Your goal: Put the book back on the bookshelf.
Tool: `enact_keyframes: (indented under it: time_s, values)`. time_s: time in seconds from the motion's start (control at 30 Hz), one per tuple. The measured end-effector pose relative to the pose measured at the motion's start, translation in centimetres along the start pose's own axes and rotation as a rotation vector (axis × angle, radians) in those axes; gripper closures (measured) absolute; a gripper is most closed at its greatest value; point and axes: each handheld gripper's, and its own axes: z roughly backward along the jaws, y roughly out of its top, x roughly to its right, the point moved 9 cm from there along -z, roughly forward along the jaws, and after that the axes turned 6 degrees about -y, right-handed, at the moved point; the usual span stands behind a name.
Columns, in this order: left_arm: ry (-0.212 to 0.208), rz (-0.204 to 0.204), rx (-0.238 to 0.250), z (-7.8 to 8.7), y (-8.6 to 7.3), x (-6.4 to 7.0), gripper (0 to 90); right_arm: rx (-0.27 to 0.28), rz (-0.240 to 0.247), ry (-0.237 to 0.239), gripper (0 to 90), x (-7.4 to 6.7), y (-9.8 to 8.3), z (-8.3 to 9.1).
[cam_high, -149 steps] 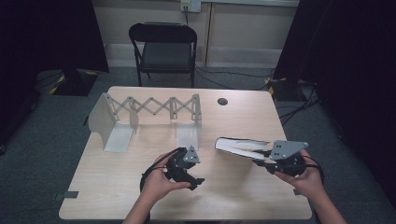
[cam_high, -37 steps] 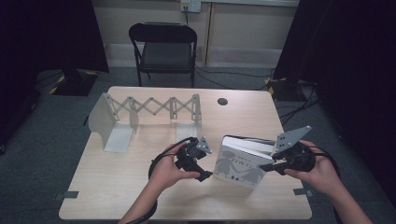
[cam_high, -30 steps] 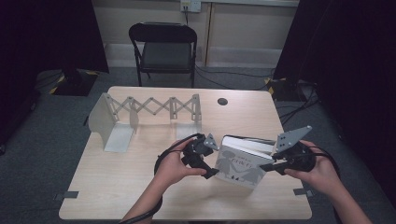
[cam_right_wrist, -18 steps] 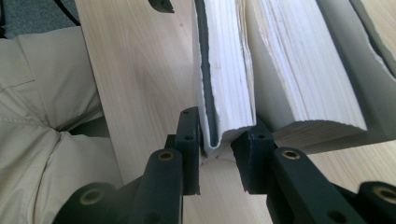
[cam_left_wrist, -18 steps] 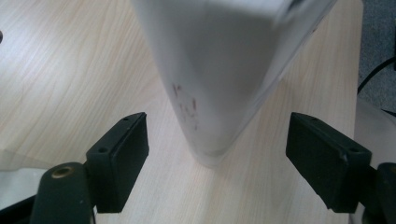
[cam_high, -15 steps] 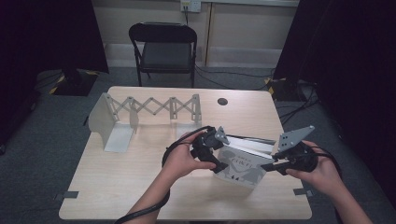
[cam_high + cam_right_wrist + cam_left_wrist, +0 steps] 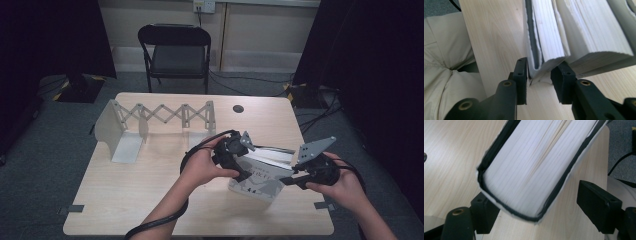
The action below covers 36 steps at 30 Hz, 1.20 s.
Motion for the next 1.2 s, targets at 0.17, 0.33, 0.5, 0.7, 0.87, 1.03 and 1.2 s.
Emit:
enact_keyframes:
  time_s: [0.17,0.33,0.5,0.7,0.87,1.03,1.2]
  values:
    - [0.012,-0.008,-0.01,0.1,0.0,0.1,24.1,-0.001,-0.015,-0.021,61.9,0.3,-0.5,-0.1]
    - [-0.006,-0.024,-0.022,0.5,-0.1,1.0,27.4,0.001,-0.028,-0.036,60.8,0.9,-0.8,0.0]
    - [0.001,-0.044,-0.041,0.4,0.1,1.0,27.0,0.015,-0.038,-0.034,59.8,1.0,-0.9,0.0]
    - [0.002,-0.069,-0.029,0.1,1.4,1.0,25.9,0.022,-0.036,-0.036,58.2,1.0,-1.0,-0.1]
    - [0.024,-0.083,-0.056,-0.1,1.8,0.9,30.0,0.033,-0.045,-0.033,57.2,1.1,-1.0,-0.2]
    - [0.017,-0.085,-0.072,0.2,1.8,1.3,36.7,0.04,-0.051,-0.028,56.9,1.0,-1.2,-0.2]
    - [-0.035,-0.059,-0.075,0.6,1.7,2.1,46.8,0.057,-0.066,-0.032,56.8,1.4,-1.2,-0.3]
